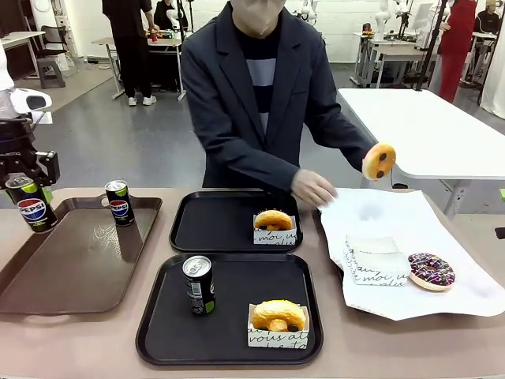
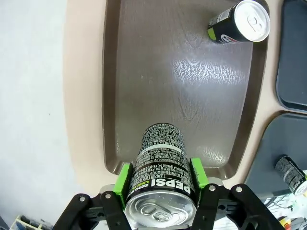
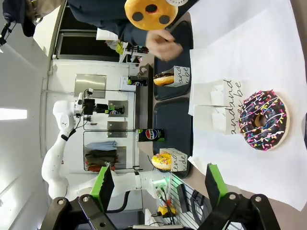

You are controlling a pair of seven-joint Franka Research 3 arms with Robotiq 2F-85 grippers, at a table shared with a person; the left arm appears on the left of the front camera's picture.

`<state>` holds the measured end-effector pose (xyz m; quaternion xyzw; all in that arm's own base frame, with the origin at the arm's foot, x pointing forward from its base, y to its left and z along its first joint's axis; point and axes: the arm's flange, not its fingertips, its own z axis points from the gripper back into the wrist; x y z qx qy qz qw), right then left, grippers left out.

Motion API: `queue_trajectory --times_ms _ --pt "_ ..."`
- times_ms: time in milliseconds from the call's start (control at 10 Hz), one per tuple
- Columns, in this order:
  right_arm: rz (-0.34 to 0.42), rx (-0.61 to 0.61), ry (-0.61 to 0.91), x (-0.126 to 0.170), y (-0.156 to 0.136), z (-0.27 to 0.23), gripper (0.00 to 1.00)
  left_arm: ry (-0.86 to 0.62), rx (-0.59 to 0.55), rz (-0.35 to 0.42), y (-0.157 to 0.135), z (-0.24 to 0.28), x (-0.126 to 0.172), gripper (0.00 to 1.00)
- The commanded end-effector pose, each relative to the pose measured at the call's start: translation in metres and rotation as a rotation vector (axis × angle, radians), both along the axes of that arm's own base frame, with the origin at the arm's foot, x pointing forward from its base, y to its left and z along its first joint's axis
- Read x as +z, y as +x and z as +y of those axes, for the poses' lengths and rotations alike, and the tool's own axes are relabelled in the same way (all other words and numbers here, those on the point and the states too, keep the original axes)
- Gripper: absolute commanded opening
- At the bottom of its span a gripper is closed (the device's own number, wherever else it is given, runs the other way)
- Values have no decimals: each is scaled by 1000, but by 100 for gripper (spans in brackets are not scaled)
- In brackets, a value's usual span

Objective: Set up donuts and drinks on trays.
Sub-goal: Pick up one Pepsi coke from the Handle tray and place it on the Flat Tray without a Pepsi coke.

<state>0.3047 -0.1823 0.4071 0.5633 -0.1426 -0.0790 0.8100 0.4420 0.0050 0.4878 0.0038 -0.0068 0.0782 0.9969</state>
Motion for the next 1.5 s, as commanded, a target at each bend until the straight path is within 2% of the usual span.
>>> queue_trajectory --times_ms 0,200,400,700,1000,1200,1400 --pt "-19 -1 16 -1 1 0 100 -6 -43 -65 -12 -12 15 59" --pt "-19 -1 16 -1 1 0 100 19 -115 -129 -6 -48 34 59" --pt "-19 -1 16 -1 1 0 100 24 -151 -95 7 -85 41 59" --pt "-19 -1 16 -1 1 0 100 39 -237 -61 20 -142 33 59" --pt "-19 -1 16 -1 1 0 100 19 -392 -45 25 -205 -2 59" --pt "-19 -1 16 -1 1 0 100 7 -464 -4 21 -226 -26 59" --pt "-19 -1 16 -1 1 0 100 -56 -565 -9 14 -228 -38 59"
